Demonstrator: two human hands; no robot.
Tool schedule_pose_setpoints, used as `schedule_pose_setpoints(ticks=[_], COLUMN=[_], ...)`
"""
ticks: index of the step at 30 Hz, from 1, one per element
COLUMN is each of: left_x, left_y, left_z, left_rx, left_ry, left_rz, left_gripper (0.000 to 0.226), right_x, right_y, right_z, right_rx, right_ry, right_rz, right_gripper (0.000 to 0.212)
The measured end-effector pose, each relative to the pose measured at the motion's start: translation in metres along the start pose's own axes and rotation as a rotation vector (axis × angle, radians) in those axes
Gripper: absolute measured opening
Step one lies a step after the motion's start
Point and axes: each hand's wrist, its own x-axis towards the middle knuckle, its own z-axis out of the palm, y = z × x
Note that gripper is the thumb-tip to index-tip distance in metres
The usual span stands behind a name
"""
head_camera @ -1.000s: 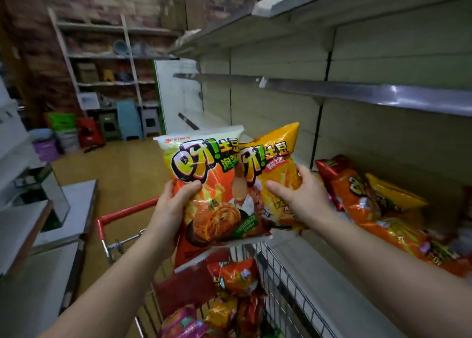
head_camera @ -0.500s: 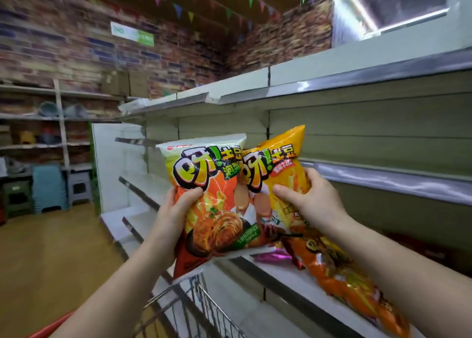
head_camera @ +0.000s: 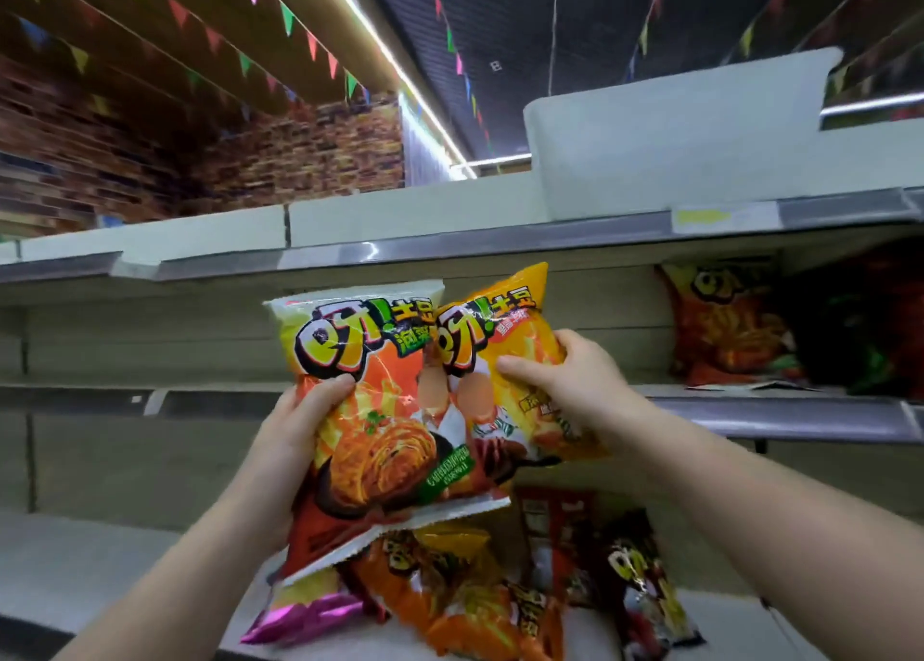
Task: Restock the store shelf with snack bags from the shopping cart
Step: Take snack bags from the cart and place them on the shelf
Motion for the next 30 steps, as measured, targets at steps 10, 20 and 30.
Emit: schedule_pose_setpoints(ticks=[10,20,30], left_x=[0.047,0.085,0.104], left_y=[-0.002,-0.026,-0.045], left_z=[0.103,0.181,0.232], left_rx=[-0.004,0.014,0.078], left_ry=[-0.126,-0.180,-0.223], left_rz=[-0.114,-0.184,-0.175], left_gripper=[0.014,0.024,0.015], right_x=[0.007,0.054,0.077], right_y=[0.036,0.084,0.131], right_z=[-0.087,-0.150,-0.224], right_rx=[0.107,0.236,0.106], right_ry=[0.141,0.176,0.368], right_rz=[0.166,0.265,0.176], right_gripper=[0.035,0.050,0.047])
